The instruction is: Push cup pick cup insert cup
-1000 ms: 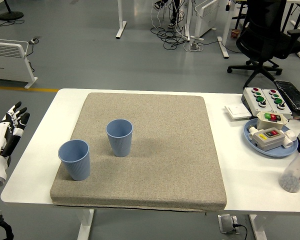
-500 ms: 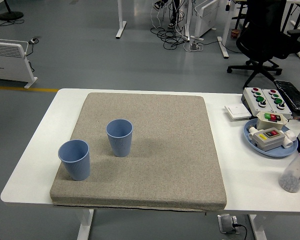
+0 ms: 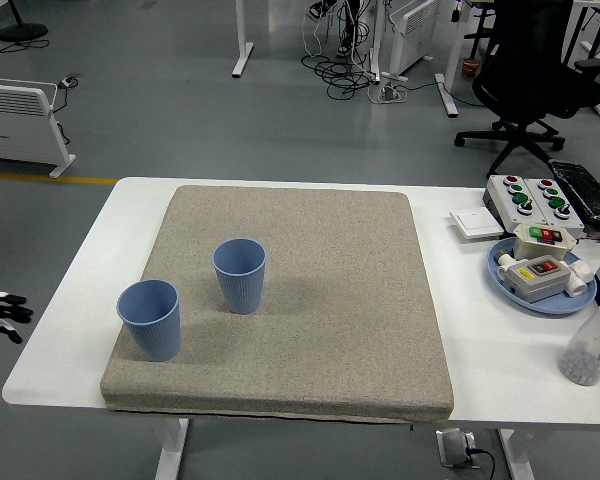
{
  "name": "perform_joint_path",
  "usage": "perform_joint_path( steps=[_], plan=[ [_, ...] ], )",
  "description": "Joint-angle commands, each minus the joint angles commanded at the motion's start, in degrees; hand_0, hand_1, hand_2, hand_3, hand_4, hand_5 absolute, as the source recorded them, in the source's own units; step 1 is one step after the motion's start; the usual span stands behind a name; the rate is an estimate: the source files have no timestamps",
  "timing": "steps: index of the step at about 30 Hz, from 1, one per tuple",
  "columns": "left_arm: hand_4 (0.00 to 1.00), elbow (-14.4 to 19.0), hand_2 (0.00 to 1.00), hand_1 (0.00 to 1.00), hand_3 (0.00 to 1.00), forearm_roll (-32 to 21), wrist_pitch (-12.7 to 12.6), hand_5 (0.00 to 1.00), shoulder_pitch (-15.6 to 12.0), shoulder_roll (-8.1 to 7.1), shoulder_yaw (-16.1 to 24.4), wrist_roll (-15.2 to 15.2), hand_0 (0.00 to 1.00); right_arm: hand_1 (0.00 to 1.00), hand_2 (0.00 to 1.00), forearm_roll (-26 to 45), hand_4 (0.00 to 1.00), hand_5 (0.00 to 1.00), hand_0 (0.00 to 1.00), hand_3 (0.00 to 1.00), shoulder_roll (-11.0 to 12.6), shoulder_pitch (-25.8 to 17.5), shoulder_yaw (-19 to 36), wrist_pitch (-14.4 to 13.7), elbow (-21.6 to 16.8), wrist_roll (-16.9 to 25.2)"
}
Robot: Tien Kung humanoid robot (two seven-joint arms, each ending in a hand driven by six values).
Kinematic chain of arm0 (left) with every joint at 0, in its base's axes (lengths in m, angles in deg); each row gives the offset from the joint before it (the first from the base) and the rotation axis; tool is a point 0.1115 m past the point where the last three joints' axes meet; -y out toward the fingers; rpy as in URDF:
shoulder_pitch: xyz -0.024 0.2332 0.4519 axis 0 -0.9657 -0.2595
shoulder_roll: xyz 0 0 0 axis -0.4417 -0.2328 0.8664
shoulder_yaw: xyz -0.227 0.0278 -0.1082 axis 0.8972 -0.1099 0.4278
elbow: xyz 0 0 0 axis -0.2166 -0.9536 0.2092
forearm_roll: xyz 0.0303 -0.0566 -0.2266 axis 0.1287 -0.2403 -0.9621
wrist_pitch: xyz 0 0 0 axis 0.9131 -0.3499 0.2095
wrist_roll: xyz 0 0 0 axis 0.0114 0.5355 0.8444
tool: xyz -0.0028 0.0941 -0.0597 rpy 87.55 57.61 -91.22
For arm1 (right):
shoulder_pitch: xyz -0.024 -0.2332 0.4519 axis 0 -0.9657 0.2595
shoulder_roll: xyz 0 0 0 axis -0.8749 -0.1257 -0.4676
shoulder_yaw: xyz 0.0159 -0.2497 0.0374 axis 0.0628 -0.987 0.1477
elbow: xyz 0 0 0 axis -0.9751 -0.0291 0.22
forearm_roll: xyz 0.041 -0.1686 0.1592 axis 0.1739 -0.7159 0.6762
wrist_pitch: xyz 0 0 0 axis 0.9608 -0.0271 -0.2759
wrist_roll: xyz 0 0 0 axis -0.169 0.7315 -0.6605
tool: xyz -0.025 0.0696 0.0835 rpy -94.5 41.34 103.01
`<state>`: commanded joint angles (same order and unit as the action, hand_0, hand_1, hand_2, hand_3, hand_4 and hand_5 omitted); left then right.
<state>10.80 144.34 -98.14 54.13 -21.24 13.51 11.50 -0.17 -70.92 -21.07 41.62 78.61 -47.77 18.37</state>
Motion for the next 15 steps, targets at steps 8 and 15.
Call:
perform_joint_path(
  steps=[8, 15],
  plan=[
    [0.634, -3.63, 0.431, 0.417, 0.43, 5.11, 4.4, 0.998, 2.68, -0.31, -6.23, 0.0, 0.311, 0.648, 0.696, -0.06, 0.186, 0.424, 0.72, 0.619, 0.02, 0.29, 0.0, 0.03, -0.03, -0.05],
    [0.631, -5.95, 0.451, 0.442, 0.458, 8.06, 7.39, 0.998, 4.59, -0.32, -9.62, -0.15, 0.335, 0.648, 0.695, 0.04, 0.185, 0.424, 0.719, 0.619, -0.01, 0.33, 0.01, 0.11, -0.02, -0.07]
  ],
)
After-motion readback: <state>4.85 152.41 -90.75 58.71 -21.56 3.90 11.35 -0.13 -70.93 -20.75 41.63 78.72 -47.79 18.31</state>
